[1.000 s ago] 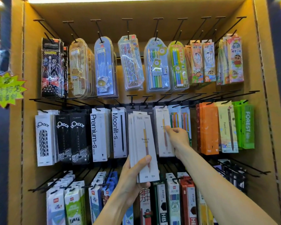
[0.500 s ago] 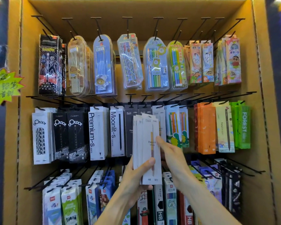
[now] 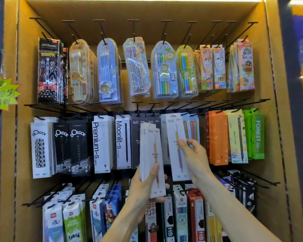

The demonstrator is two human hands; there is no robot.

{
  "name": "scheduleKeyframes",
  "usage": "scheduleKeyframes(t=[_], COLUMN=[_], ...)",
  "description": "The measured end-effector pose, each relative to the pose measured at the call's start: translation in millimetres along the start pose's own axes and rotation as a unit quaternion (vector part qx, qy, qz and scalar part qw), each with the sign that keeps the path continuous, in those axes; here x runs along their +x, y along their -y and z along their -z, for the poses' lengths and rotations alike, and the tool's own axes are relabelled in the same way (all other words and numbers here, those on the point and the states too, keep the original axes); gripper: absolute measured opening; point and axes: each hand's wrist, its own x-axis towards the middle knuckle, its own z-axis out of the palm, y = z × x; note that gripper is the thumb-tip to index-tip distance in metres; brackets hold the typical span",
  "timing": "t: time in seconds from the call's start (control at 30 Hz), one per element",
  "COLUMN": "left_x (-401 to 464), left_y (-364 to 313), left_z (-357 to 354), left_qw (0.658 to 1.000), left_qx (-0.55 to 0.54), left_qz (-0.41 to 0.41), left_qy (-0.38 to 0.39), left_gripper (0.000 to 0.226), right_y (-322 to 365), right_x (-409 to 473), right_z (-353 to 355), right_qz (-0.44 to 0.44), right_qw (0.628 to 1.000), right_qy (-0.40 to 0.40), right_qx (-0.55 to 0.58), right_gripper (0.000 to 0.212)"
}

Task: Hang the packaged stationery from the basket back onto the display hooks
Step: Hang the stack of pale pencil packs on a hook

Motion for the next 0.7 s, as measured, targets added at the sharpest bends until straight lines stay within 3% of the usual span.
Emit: scheduleKeyframes(t=[0.37, 0.57, 0.7], left_x=[0.8, -0.4, -2.8], left_y=[-4.5, -6.4, -7.3], left_z=[4.1, 1.9, 2.7], left_qw=[0.999, 0.999, 0.998], left_qx=[-0.030, -0.039, -0.046], left_qz=[0.005, 0.009, 0.020], left_qy=[0.022, 0.027, 0.030], left_gripper=[0.063, 0.067, 0.059], right_y=[1.7, -8.0, -28.1], right_x=[32.6, 62.9, 80.0], right_z=[-5.9, -26.7, -29.0], right_qz=[-0.021, -0.111, -0.124], right_qw=[0.999, 0.992, 0.985], right_qy=[-0.029, -0.035, -0.068], right_qx=[-0.038, -0.056, -0.102], right_gripper=[0.023, 0.028, 0.026])
